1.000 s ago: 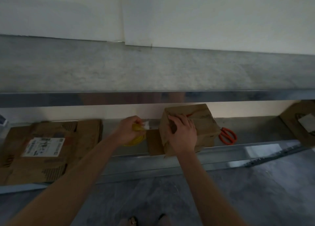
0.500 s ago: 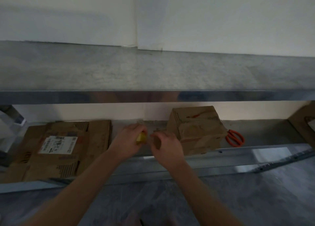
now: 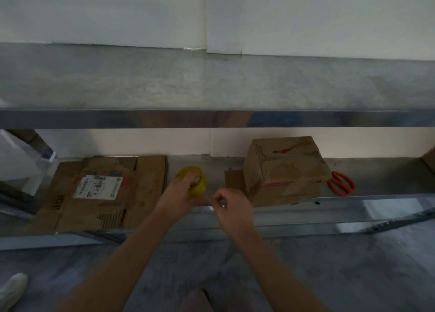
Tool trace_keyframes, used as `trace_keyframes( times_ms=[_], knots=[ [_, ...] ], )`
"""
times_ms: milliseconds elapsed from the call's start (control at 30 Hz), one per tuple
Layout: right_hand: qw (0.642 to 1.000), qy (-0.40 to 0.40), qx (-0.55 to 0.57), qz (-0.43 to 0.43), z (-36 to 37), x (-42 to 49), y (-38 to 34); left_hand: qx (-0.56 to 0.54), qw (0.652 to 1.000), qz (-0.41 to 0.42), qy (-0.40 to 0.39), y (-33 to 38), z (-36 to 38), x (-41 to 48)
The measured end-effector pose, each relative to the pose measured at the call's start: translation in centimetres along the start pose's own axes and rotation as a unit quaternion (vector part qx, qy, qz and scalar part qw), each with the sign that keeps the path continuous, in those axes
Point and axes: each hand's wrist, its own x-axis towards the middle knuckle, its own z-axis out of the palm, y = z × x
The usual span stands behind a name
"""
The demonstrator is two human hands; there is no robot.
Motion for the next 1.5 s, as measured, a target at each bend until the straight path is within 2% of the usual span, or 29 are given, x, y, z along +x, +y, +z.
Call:
trace_keyframes(
  times_ms=[133, 300, 367, 533, 700, 767, 833, 933, 1000, 1067, 1200, 1300, 1433, 1500],
  knots=[
    [0.997, 0.037, 0.006, 0.071, 1.8, 0.2, 1.5, 0.133, 0.99, 0.002, -0.053, -1.5, 1.5, 2.0],
    [0.976, -0.036, 0.03, 0.212, 5.4, 1.6, 3.0, 0.236, 0.964, -0.006, -0.126, -4.3, 3.5, 2.8],
    [0.965, -0.057, 0.029, 0.254, 6.8, 2.0, 3.7, 0.225, 0.964, -0.011, -0.14, -5.2, 4.1, 2.7],
    [0.949, -0.064, 0.013, 0.309, 8.4, 2.5, 4.8, 0.162, 0.98, 0.009, -0.115, -6.5, 4.7, 2.1],
    [0.943, -0.091, -0.013, 0.319, 8.2, 2.6, 5.1, 0.227, 0.964, 0.029, -0.133, -6.9, 4.3, 1.7],
    [0.945, -0.115, -0.016, 0.305, 7.2, 1.8, 4.7, 0.263, 0.953, 0.029, -0.15, -6.5, 3.8, 1.3],
    [0.966, -0.106, -0.026, 0.235, 5.3, 0.5, 4.2, 0.276, 0.951, 0.03, -0.137, -5.4, 3.0, 0.7],
    [0.997, 0.007, -0.075, 0.014, 1.0, -1.9, 3.2, 0.257, 0.963, 0.056, -0.063, -1.9, 1.9, 0.0],
    [0.98, 0.104, -0.104, -0.137, -2.5, -2.8, 2.9, 0.226, 0.971, 0.066, -0.047, 1.5, 1.6, -0.1],
    [0.961, 0.142, -0.134, -0.198, -5.9, -2.8, 3.1, 0.183, 0.981, 0.06, -0.027, 4.9, 1.8, 0.2],
    [0.955, 0.122, -0.197, -0.186, -12.6, -1.8, 5.5, 0.153, 0.986, 0.069, 0.012, 11.5, 3.5, 1.9],
    [0.96, 0.095, -0.221, -0.144, -16.7, -0.3, 8.9, 0.145, 0.987, 0.059, 0.021, 14.9, 5.9, 3.4],
    [0.978, 0.04, -0.2, -0.051, -20.0, 3.1, 13.5, 0.038, 0.997, -0.059, 0.017, 17.2, 8.8, 6.1],
    [0.993, 0.004, -0.119, -0.001, -20.6, 4.7, 15.1, -0.018, 0.994, -0.106, 0.033, 17.8, 9.9, 7.0]
  ],
)
